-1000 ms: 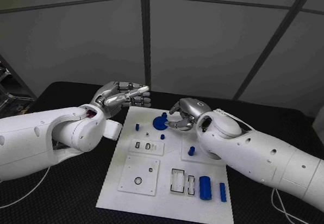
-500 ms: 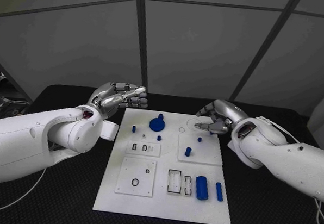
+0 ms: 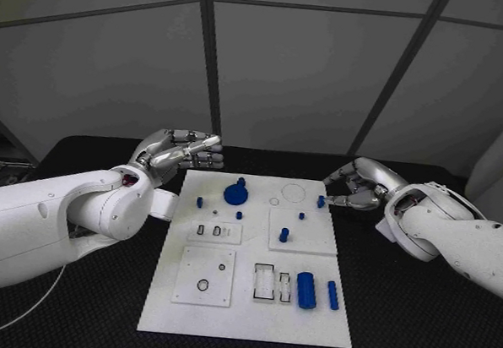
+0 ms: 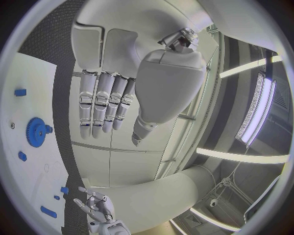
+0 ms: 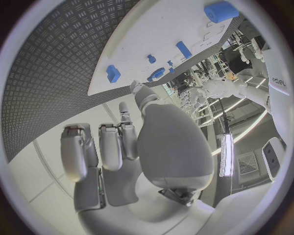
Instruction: Assemble the parts on the task board
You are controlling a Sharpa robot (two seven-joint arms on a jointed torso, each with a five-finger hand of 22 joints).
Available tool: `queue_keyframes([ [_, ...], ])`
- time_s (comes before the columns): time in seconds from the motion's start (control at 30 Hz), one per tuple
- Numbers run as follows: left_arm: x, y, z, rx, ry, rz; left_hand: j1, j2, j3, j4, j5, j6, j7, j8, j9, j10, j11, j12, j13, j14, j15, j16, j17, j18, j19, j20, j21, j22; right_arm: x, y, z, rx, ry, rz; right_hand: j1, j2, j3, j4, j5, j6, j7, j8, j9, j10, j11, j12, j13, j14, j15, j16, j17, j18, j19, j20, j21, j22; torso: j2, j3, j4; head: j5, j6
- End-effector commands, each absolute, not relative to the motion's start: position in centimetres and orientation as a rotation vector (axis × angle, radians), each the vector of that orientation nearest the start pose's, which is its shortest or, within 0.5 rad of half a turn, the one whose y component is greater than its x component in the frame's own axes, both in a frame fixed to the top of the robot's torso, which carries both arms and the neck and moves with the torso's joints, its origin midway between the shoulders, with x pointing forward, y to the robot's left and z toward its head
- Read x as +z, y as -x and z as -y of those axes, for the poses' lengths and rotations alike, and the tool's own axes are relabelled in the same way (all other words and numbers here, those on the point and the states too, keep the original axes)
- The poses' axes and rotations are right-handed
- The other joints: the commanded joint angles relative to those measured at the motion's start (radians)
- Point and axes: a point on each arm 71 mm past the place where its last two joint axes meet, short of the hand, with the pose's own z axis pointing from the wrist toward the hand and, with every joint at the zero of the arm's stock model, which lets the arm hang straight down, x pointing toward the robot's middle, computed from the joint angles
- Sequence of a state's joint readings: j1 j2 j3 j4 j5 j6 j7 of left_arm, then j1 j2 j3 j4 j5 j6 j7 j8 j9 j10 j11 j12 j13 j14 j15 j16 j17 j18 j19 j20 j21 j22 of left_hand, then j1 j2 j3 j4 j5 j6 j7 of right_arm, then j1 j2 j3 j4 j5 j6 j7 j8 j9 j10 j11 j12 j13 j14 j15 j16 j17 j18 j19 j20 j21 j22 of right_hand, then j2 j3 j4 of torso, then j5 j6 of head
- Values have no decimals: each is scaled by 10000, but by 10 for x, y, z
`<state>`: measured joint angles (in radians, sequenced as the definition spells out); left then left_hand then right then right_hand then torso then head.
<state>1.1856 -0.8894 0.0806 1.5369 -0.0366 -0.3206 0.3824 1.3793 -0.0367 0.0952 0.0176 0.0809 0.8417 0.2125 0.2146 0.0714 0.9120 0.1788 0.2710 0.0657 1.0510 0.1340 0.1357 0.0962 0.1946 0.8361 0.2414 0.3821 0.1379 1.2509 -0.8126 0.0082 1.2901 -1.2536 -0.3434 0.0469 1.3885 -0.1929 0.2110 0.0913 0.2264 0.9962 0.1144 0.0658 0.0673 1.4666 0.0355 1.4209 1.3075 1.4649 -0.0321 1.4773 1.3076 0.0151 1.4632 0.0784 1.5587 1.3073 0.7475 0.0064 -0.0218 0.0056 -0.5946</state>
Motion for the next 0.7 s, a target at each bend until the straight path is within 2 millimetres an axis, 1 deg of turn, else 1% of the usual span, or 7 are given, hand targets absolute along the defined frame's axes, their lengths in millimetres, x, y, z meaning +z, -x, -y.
queue_keyframes([
  [0.03,-138,-500,-230,-15742,10725,-12972,78,61,-4,-50,-67,68,115,-56,-11,63,-11,-22,-2,-13,43,-32,-1,-138,63,13,13,-12,-153,-542,254,7156,-432,-15857,110,-9,-3,-100,39,-84,37,-43,-16,89,-21,-72,1021,575,-76,-39,555,-73,865,-57,-40,2317,13,-21,22,-4,-22],
  [0.17,-139,-500,-229,-15755,10729,-12985,78,61,-4,-50,-67,68,115,-56,-11,63,-11,-22,-2,-13,43,-32,-1,-138,63,13,13,-12,-159,-545,253,7062,-521,-16058,99,-5,-8,-119,47,-151,53,-53,-24,84,-7,-83,1013,579,-67,-36,568,-75,873,-52,-36,2328,12,-25,18,18,-50],
  [0.2,-139,-500,-229,-15759,10731,-12989,78,61,-4,-50,-67,68,115,-56,-11,63,-11,-22,-2,-13,43,-32,-1,-138,63,13,13,-12,-161,-546,253,7036,-547,-16110,96,-1,-8,-121,49,-163,56,-54,-25,81,-4,-89,1007,580,-65,-37,568,-75,871,-51,-37,2326,18,-21,22,13,-54],
  [0.33,-140,-500,-228,-15766,10738,-12999,78,61,-4,-50,-67,68,115,-56,-11,63,-11,-22,-2,-13,43,-32,-1,-138,63,13,13,-12,-166,-549,251,6906,-618,-16289,77,32,-1,-121,56,-203,66,-53,-27,88,6,-79,1018,586,-58,-28,590,-78,881,-46,-30,2340,16,-29,14,11,-78],
  [0.43,-140,-501,-228,-15769,10741,-13003,78,61,-4,-50,-67,68,115,-56,-11,63,-11,-22,-2,-13,43,-32,-1,-138,63,13,13,-12,-169,-551,251,6809,-638,-16418,77,32,-1,-121,56,-203,66,-53,-27,88,6,-79,1018,586,-58,-28,590,-78,881,-46,-30,2340,8,-42,24,-2,-115],
  [0.7,-140,-501,-228,-15744,10753,-12994,78,61,-4,-50,-67,68,115,-56,-11,63,-11,-22,-2,-13,43,-32,-1,-138,63,13,13,-12,-174,-553,252,6505,-498,-16637,22,116,18,-110,72,-198,73,-26,-15,101,12,-62,1037,597,-48,-15,624,-85,899,-36,-18,2366,0,-34,6,23,-160],
])
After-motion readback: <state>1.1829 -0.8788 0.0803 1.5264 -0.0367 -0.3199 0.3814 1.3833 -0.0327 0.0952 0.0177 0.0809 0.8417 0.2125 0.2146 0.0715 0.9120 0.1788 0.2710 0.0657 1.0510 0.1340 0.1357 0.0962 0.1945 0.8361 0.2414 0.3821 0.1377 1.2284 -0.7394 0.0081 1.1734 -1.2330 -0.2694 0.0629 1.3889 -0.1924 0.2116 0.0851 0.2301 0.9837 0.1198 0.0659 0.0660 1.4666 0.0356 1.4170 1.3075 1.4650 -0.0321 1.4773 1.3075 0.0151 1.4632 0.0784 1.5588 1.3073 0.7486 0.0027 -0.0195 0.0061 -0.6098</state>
